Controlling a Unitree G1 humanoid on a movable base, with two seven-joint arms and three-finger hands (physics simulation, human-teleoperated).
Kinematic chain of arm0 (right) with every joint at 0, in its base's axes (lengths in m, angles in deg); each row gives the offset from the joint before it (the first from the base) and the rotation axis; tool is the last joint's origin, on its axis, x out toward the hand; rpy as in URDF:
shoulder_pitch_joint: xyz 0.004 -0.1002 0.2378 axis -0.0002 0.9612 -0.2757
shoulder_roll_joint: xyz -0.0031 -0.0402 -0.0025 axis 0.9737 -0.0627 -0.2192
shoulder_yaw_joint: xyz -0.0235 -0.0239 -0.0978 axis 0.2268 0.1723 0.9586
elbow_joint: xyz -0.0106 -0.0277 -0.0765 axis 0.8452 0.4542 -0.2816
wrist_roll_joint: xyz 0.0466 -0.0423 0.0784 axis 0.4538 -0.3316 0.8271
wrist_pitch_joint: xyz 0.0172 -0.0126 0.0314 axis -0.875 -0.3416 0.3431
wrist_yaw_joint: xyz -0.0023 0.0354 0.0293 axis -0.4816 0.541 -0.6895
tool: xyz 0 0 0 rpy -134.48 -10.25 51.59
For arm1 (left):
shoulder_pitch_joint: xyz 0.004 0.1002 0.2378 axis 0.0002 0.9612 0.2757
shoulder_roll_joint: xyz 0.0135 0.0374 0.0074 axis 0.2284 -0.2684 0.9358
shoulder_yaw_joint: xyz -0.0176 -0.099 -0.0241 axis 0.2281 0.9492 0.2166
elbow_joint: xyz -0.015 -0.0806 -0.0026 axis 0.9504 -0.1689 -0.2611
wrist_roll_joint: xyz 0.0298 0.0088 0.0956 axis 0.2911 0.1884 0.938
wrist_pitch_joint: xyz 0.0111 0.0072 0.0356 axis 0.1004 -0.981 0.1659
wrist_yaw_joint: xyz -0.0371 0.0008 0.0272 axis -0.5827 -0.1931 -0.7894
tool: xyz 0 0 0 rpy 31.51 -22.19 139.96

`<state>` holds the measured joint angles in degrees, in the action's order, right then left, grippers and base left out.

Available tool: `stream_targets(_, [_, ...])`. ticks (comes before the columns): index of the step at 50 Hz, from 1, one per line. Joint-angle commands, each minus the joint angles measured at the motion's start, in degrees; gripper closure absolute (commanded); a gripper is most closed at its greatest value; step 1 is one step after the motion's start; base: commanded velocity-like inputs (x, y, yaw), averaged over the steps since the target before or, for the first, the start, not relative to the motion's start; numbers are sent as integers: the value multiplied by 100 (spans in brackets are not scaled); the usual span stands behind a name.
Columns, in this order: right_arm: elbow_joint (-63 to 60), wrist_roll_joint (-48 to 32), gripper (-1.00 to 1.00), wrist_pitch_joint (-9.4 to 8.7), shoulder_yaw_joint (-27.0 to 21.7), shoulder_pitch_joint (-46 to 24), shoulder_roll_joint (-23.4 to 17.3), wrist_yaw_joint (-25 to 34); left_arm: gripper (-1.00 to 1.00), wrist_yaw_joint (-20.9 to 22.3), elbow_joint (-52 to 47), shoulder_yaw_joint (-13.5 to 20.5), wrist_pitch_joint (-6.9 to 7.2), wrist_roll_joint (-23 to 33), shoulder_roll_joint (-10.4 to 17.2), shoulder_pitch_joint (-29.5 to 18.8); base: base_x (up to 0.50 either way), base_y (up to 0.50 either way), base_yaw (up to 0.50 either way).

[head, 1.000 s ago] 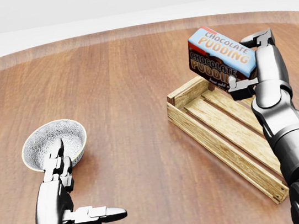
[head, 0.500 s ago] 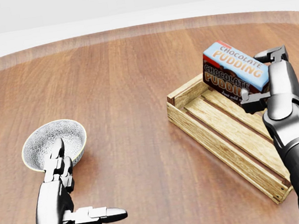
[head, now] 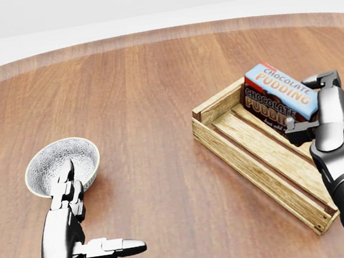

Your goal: Pick up the chocolate pudding and put it in the tray.

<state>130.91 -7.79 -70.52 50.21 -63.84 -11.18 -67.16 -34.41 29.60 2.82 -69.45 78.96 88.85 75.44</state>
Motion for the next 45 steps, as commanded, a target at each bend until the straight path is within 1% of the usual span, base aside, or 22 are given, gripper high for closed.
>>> stream_targets(1, [53,151,100,1,-42,178,-15,-175,-100,4,3,0,18,-20,-8,-1,0,0,0])
stream_targets(17, [95,159,100,1,-60,353,-12,-190,-100,1,11,0,21,-25,-3,-13,0,0,0])
stream_targets(25, [144,139,100,1,-81,553,-2,-238,-100,10,-24,-8,38,-18,-6,4,0,0,0])
stream_targets(31, [162,153,100,1,-102,658,3,-245,-100,16,-15,-11,25,-11,-6,8,0,0,0])
stream_targets(45, [179,149,100,1,-110,770,-10,-266,-100,28,-30,-9,28,-7,-4,15,0,0,0])
